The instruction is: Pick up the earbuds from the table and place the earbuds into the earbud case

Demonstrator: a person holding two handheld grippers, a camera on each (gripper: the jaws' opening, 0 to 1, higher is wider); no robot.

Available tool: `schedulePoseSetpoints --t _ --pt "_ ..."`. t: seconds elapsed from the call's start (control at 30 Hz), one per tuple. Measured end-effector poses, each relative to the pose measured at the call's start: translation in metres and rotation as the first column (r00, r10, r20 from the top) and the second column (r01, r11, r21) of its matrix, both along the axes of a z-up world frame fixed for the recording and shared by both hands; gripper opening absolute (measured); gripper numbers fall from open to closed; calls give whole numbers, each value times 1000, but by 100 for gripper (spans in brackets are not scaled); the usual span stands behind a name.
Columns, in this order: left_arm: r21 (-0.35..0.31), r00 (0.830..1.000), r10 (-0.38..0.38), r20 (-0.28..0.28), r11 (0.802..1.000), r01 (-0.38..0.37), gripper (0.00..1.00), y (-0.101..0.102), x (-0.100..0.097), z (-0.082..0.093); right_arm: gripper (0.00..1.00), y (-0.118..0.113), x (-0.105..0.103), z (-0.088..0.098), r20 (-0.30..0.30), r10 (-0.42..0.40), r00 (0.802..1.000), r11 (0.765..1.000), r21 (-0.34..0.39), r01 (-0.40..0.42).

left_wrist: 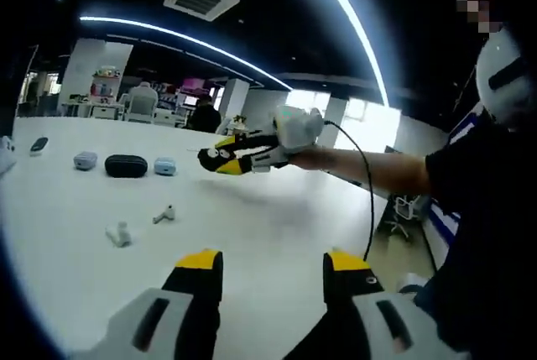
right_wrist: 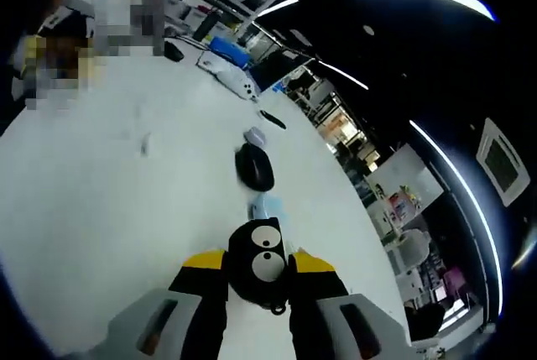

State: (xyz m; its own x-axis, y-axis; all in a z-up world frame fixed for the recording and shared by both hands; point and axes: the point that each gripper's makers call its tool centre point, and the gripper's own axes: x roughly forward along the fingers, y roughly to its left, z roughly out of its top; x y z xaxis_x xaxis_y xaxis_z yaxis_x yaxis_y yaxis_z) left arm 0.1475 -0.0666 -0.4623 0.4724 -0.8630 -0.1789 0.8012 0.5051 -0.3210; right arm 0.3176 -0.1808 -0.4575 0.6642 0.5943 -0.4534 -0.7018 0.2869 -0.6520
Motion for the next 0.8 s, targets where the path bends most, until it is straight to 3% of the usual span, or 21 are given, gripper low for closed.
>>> schedulePoseSetpoints --t 0.07,0.43,0.7,0.8 --pt "-44 1000 0 -27 999 -1 50 -2 7 4 25 14 -20 6 29 44 999 999 14 -44" --pt "-133 998 -30 -58 991 22 50 -22 37 19 26 64 -120 21 117 213 970 975 38 -218" --pt "-227 985 -134 -106 968 107 47 -38 27 24 26 75 -165 20 169 294 941 954 6 -299" --pt "-261 978 -178 -110 955 144 40 -43 20 28 26 76 -173 14 171 319 932 947 -16 -321"
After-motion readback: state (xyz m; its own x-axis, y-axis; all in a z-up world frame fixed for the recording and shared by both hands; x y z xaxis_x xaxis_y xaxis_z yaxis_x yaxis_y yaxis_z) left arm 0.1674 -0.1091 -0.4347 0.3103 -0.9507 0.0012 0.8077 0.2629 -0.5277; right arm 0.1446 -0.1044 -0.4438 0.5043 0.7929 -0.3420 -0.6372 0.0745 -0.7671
